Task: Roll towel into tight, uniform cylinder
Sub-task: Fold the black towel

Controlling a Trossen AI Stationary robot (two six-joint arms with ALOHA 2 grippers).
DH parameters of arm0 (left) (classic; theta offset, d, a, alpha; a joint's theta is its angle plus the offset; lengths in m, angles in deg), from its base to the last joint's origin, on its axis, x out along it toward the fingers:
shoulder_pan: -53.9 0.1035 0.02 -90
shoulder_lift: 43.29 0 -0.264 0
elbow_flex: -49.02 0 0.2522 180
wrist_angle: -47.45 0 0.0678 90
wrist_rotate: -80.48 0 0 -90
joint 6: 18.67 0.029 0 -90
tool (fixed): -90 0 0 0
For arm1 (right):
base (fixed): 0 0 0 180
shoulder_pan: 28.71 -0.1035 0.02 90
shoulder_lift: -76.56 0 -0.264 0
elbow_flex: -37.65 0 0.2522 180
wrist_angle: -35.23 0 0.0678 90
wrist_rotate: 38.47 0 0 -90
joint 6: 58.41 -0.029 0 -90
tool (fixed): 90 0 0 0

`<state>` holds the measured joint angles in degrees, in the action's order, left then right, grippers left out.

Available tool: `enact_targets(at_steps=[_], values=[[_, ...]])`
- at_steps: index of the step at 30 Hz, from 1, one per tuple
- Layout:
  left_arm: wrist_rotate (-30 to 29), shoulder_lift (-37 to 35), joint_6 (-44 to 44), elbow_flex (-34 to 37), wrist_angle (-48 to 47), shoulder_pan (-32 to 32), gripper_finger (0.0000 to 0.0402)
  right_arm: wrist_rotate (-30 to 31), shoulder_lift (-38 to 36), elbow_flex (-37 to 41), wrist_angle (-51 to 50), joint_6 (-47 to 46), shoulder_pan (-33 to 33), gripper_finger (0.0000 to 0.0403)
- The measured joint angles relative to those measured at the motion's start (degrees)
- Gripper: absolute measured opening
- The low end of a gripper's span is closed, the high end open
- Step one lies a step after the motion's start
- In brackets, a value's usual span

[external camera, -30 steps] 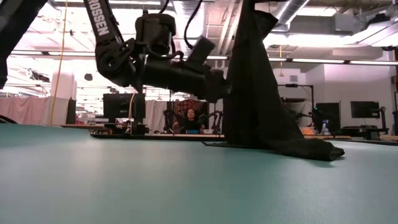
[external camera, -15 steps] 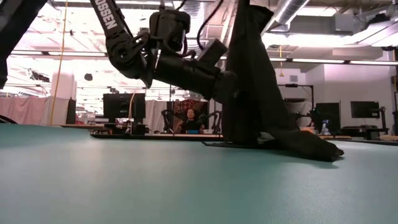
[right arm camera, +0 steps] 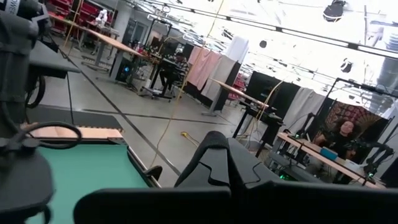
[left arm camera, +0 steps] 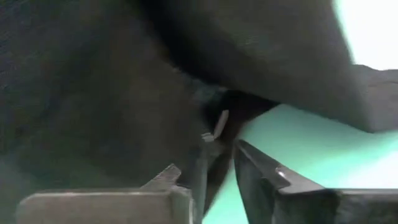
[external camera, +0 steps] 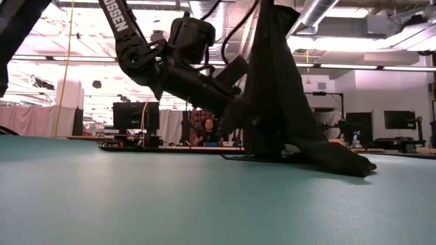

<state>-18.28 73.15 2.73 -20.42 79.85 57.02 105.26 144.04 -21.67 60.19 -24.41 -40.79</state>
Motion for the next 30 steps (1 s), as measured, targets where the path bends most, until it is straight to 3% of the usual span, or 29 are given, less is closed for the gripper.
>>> enact_targets(at_steps=[4, 11, 16, 24, 30], values=[[-0.65, 0.0, 3.97, 0.0, 1.31, -1.18, 0.013, 0.07, 0.0, 0.0, 0.28, 0.51, 0.25, 0.0], [-6.63, 0.0, -0.34, 0.0, 3.69, -1.52, 0.0195, 0.15, 0.0, 0.0, 1.3, 0.49, 0.25, 0.0], [-10.99, 0.0, -1.58, 0.0, 4.52, -1.51, 0.0199, 0.1, 0.0, 0.0, 3.22, 0.47, 0.25, 0.0], [-12.7, 0.78, -4.57, -0.07, 8.21, -2.25, 0.02, -1.2, 0.0, 0.0, 6.61, 0.47, 0.41, 0.0], [-17.22, 1.01, -1.14, -0.07, 10.31, -3.67, 0.02, -6.86, 0.26, 0.0, 7.41, -2.9, 2.76, 0.0]])
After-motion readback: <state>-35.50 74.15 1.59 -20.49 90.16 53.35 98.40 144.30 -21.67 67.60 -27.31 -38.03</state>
